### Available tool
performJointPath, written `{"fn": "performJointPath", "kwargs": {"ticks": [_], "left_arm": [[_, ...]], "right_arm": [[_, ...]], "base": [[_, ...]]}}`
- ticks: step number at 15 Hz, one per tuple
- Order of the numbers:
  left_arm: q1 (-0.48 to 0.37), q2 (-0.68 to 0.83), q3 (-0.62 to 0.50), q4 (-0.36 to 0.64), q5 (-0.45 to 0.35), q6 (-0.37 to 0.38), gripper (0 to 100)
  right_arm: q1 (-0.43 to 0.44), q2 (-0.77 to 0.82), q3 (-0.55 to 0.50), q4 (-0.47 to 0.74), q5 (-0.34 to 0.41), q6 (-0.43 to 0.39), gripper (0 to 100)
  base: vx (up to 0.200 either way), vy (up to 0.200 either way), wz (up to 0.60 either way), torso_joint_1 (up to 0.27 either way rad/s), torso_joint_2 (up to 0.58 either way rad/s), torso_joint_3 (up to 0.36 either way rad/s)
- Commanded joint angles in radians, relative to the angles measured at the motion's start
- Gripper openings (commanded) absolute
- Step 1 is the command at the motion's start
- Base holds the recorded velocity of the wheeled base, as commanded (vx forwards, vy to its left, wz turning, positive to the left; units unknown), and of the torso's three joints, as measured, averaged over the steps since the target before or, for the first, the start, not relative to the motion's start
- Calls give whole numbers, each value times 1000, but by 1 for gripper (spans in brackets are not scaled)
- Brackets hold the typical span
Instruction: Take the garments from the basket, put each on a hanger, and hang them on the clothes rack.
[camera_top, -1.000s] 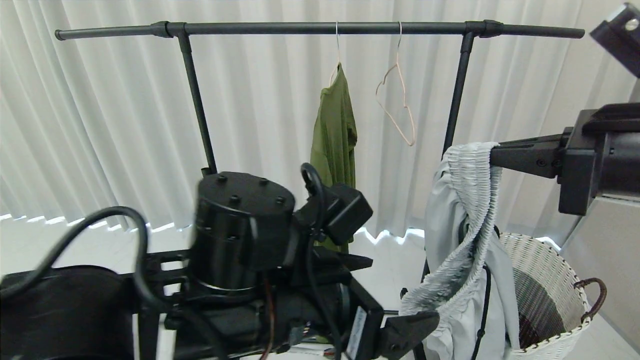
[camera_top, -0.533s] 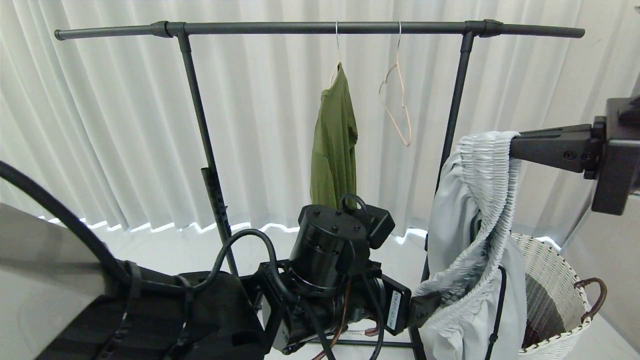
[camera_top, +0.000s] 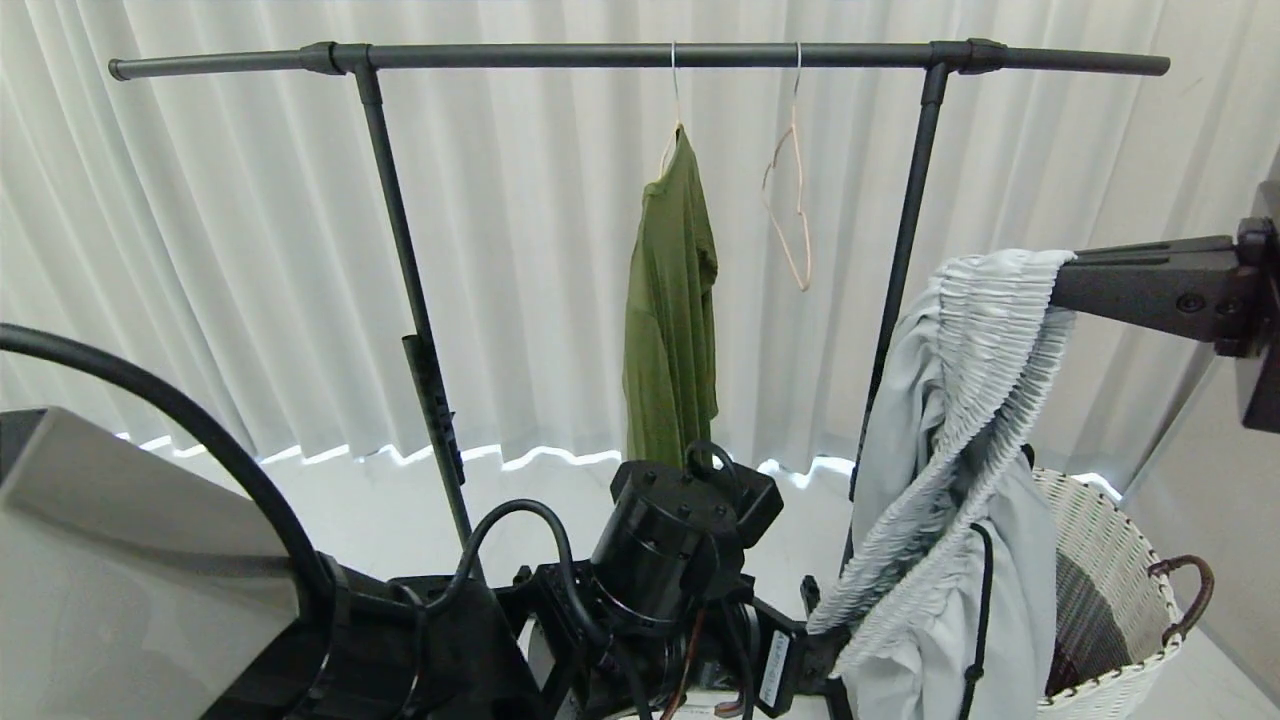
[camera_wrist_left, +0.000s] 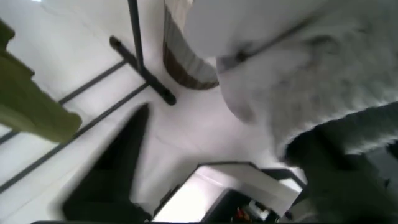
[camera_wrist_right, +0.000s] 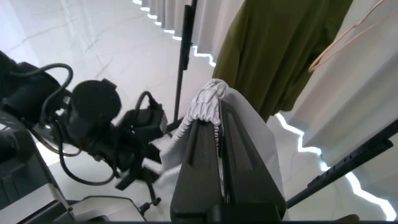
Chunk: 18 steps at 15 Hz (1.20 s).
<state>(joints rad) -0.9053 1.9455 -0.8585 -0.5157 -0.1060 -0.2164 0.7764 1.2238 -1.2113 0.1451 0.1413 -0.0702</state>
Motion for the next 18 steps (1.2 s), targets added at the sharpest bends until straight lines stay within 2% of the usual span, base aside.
{"fn": "performJointPath", "kwargs": {"ticks": [1, 2, 6, 7, 8, 9, 10, 11, 12, 14, 16, 18], "left_arm": [[0, -39, 44, 2, 15, 0, 0], [0, -50, 59, 2, 37, 2, 0], [-4, -234, 207, 2, 278, 0, 0], [14, -295, 204, 8, 364, -23, 0], [51, -361, 182, 57, 391, -34, 0], [80, -461, 98, 203, 393, -34, 0], [105, -531, -36, 390, 391, -37, 0], [132, -562, -186, 546, 390, -37, 0], [160, -563, -338, 651, 390, -37, 0], [180, -522, -600, 766, 393, -28, 0], [197, -471, -840, 913, 393, 86, 0], [203, -415, -1004, 962, 393, 187, 0]], "right_arm": [[0, -4, 2, -1, -2, 0, 0], [0, -7, 4, 1, -2, 0, 0], [-42, -24, 68, 1, -14, -3, 0], [-58, -23, 67, -1, -29, -5, 0], [-72, -23, 64, -2, -58, -6, 0], [-85, -23, 61, -4, -91, -8, 0], [-95, -23, 58, -7, -109, -10, 0], [-109, -23, 49, -18, -115, -13, 0], [-124, -21, 33, -24, -117, -14, 0], [-161, -10, -22, -13, -115, -29, 0], [-215, 22, -125, 45, -111, -68, 0], [-223, 66, -292, 168, -106, -72, 0]], "base": [[0, 0, 0, 0, 0, 0], [0, 0, 0, 0, 0, 0], [0, 0, 0, 0, 0, 0], [0, 0, 0, 0, 0, 0], [0, 0, 0, 0, 0, 0], [0, 0, 0, 0, 0, 0], [0, 0, 0, 0, 0, 0], [0, 0, 0, 0, 0, 0], [0, 0, 0, 0, 0, 0], [0, 0, 0, 0, 0, 0], [0, 0, 0, 0, 0, 0], [0, 0, 0, 0, 0, 0]]}}
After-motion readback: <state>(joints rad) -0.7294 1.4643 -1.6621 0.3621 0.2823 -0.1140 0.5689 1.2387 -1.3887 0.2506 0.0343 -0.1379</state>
